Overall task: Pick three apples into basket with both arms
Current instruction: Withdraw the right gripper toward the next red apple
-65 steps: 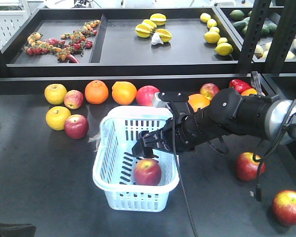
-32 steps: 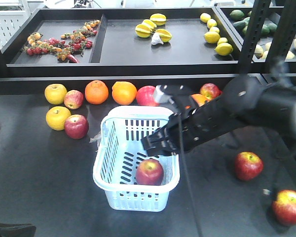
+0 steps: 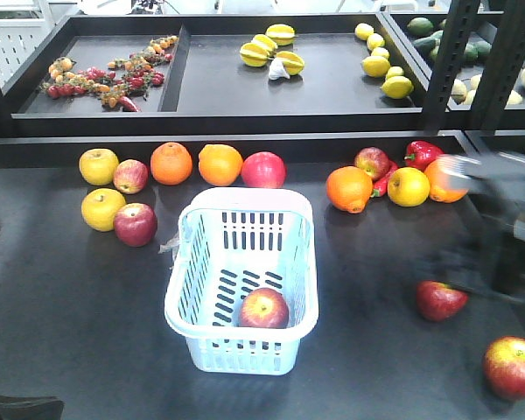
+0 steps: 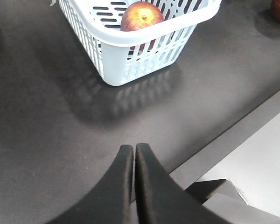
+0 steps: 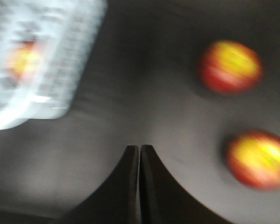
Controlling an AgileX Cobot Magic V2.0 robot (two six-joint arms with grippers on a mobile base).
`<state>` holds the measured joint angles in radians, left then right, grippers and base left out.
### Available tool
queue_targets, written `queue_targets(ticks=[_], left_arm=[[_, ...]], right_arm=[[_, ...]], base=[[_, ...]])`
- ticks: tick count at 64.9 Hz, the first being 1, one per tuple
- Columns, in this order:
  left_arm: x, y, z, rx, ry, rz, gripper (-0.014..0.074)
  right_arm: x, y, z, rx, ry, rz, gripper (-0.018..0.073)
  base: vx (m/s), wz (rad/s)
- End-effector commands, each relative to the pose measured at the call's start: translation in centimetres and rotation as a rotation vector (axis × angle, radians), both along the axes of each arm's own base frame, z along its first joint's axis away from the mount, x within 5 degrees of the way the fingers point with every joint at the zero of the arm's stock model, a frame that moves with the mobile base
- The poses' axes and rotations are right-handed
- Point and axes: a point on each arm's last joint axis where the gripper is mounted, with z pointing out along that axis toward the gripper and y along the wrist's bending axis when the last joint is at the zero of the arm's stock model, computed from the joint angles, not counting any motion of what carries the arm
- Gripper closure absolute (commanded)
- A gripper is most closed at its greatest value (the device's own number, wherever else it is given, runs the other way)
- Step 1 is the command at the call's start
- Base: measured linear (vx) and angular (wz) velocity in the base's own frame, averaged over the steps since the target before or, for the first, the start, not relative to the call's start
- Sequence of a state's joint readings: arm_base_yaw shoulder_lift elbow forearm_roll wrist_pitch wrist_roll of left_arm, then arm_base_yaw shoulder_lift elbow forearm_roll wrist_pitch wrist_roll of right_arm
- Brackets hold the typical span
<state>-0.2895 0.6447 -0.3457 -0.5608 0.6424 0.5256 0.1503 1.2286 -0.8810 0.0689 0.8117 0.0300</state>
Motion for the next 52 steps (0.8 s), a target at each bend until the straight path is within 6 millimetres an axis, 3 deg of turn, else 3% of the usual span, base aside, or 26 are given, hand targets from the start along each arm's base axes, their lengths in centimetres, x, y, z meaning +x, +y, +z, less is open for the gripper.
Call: queue_targets(ticks=[1,10,20,31,52], left_arm=[[0.5,-0.1,1.1,-0.050,-0.055,0.035,0.0604],[0.5,-0.1,1.1,-0.050,-0.055,0.035,0.0604],[0.5,-0.1,1.1,-0.051,-0.055,0.035,0.0604],[0.5,-0.1,1.1,-0.051,-0.055,0.035,0.0604],[0.5,-0.1,1.1,-0.051,-0.055,0.035,0.0604]], right_arm=[[-0.4,-2.8,0.3,-0.022,-0.033,-0.087,0.0541],[-0.2,-5.9,-0.6,-0.043,0.030,-0.184,0.0424],[0.4,-8.5,-2.2,-0.050,0.105,-0.261,0.0140],[1.4,-9.5,-4.5,-0.051,0.202,-0.262,-0.0163],[3.7,-10.1,-8.8,-0.042,0.291,-0.271,-0.0146]], base=[[0.00,0.00],[0.00,0.00],[0.00,0.00],[0.00,0.00],[0.00,0.00]])
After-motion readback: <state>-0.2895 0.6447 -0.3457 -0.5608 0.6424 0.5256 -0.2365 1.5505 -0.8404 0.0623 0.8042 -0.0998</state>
